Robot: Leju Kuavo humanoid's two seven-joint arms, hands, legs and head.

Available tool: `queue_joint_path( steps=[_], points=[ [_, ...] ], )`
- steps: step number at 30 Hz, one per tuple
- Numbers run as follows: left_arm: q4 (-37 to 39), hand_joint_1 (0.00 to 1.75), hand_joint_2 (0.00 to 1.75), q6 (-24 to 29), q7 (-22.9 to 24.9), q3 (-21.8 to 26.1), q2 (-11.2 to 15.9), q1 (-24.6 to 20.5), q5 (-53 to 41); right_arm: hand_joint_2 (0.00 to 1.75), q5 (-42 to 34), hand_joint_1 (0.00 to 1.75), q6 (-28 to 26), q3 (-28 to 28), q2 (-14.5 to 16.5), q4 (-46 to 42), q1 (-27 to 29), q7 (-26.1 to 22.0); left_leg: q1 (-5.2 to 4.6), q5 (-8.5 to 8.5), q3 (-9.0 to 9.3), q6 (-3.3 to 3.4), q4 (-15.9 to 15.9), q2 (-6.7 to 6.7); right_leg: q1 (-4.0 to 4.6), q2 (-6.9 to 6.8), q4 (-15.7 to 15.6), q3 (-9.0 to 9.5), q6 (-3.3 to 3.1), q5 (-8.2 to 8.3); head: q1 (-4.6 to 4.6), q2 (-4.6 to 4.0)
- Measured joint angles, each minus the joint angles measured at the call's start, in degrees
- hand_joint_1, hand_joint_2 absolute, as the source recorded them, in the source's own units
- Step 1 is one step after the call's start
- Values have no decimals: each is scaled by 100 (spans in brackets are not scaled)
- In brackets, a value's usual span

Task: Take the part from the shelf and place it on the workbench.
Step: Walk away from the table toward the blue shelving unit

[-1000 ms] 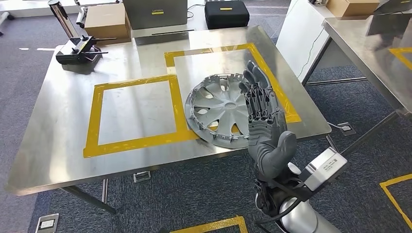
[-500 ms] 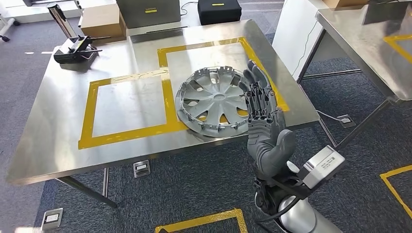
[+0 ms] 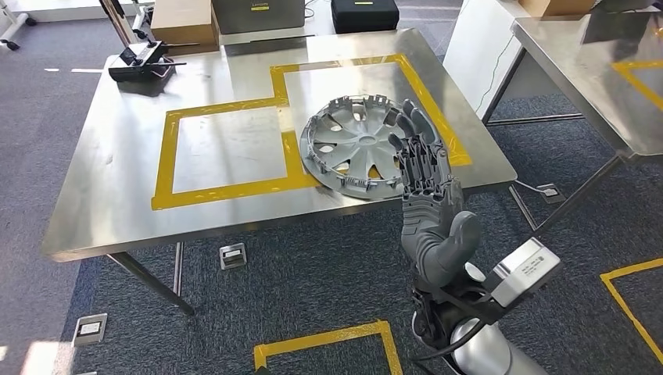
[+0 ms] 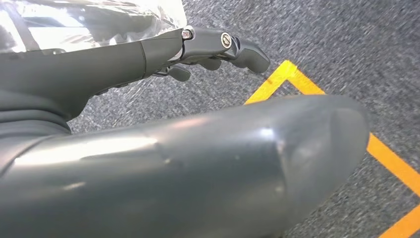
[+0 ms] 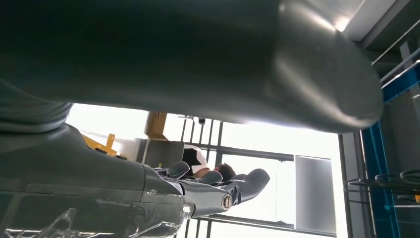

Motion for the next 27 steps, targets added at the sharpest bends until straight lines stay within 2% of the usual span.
queue_joint_path(
  steps=[1,2,3,4,5,6,8,9,10,11,13,14,15,16,17,18,20,21,22,24,25,26,27],
  points=[
    [0,0,0,0,0,0,1,0,1,0,0,0,-4,-1,-3,-1,0,-1,-2,38,-86,-8,35,2,0,0,-65,131,-2,133,4,0],
    [0,0,0,0,0,0,0,0,2,0,0,0,-9,-2,-5,-1,-1,-1,-2,69,-164,-19,76,3,-1,0,-322,349,-7,291,6,0],
    [1,0,0,0,0,0,0,1,5,0,0,0,-17,-4,-7,-2,-4,-2,-7,95,-241,-37,123,2,2,1,-705,621,-17,375,6,0],
    [1,0,0,0,0,0,0,0,9,0,0,0,-25,-7,-8,-5,-6,-4,-13,122,-306,-63,168,1,9,9,-1091,870,-38,386,4,0],
    [1,0,0,0,0,0,0,-1,13,0,1,0,-33,-9,-8,-8,-6,-5,-17,156,-357,-94,202,0,21,16,-1379,1037,-64,358,1,0],
    [1,0,0,0,0,0,-1,-1,15,0,1,0,-41,-11,-9,-12,-7,-7,-16,197,-398,-130,222,0,38,24,-1544,1115,-98,314,0,0],
    [1,0,0,0,0,0,-4,8,17,0,3,0,-51,-15,-13,-17,-4,-8,4,262,-445,-203,229,-5,52,26,-1591,1071,-190,360,0,0],
    [1,0,0,0,0,-1,-6,14,17,0,8,0,-56,-16,-14,-18,-6,-8,13,200,-477,-237,266,-11,49,19,-1595,1030,-242,410,-3,0],
    [1,0,0,0,0,-1,-7,19,18,0,19,0,-62,-16,-15,-19,-8,-7,20,45,-522,-266,381,-16,40,8,-1603,982,-292,465,-15,0],
    [2,0,0,0,0,-2,-7,21,18,0,38,0,-70,-16,-14,-19,-9,-7,27,-201,-586,-290,599,-21,30,-4,-1608,926,-331,521,-28,0],
    [2,0,0,0,0,-2,-7,21,20,0,82,0,-89,-16,-14,-20,-8,-5,36,-718,-721,-324,1264,-22,41,-21,-1597,798,-367,624,-55,0],
    [2,0,0,0,0,-2,-7,21,22,0,104,0,-96,-15,-14,-20,-7,-4,37,-840,-752,-332,1562,-22,46,-27,-1588,726,-369,676,-58,0],
    [2,0,0,0,0,-2,-6,22,26,0,120,0,-103,-14,-14,-20,-6,-1,36,-825,-720,-332,1725,-22,49,-31,-1575,647,-367,729,-60,0],
    [2,0,0,0,0,-2,-6,21,28,0,132,0,-112,-14,-15,-20,-5,2,35,-698,-606,-324,1706,-22,51,-33,-1558,562,-361,781,-60,0],
    [2,0,0,0,0,-2,-5,20,31,0,142,0,-121,-14,-15,-20,-4,7,32,-521,-397,-305,1492,-23,51,-33,-1536,478,-352,830,-61,0],
    [2,0,0,1,-1,-2,-4,17,32,0,148,0,-130,-15,-16,-23,-3,12,27,-395,-116,-276,1134,-24,49,-31,-1513,407,-338,876,-62,0],
    [2,0,0,4,-9,-2,-2,8,33,0,165,0,-146,-20,-16,-43,-1,20,2,-383,412,-218,350,-28,53,-30,-1484,315,-287,962,-58,0],
    [2,0,0,8,-14,-2,-1,6,34,0,175,0,-151,-22,-16,-55,-1,22,-16,-428,544,-190,115,-30,48,-34,-1490,296,-253,1012,-60,0],
    [2,0,0,11,-18,-2,1,7,37,0,186,0,-158,-24,-16,-65,0,24,-34,-442,583,-166,2,-31,44,-38,-1508,286,-217,1067,-61,0],
    [2,0,0,16,-21,-2,1,13,42,0,209,0,-178,-29,-22,-70,4,28,-30,-327,508,-99,-58,-14,32,-32,-1528,253,-148,1101,-67,0],
    [1,0,0,16,-24,-2,-1,14,44,0,221,0,-189,-32,-26,-71,6,32,-20,-259,456,-66,-81,0,31,-22,-1464,217,-119,988,-59,0],
    [1,0,0,17,-27,-2,-4,14,46,0,235,0,-198,-34,-31,-73,9,36,-8,-187,391,-35,-99,14,29,-10,-1297,160,-92,766,-47,0],
    [0,0,0,17,-31,-2,-5,12,48,0,248,0,-206,-35,-34,-74,15,40,-11,-125,321,-14,-91,24,22,-2,-1013,89,-71,470,-38,0]
  ],
)
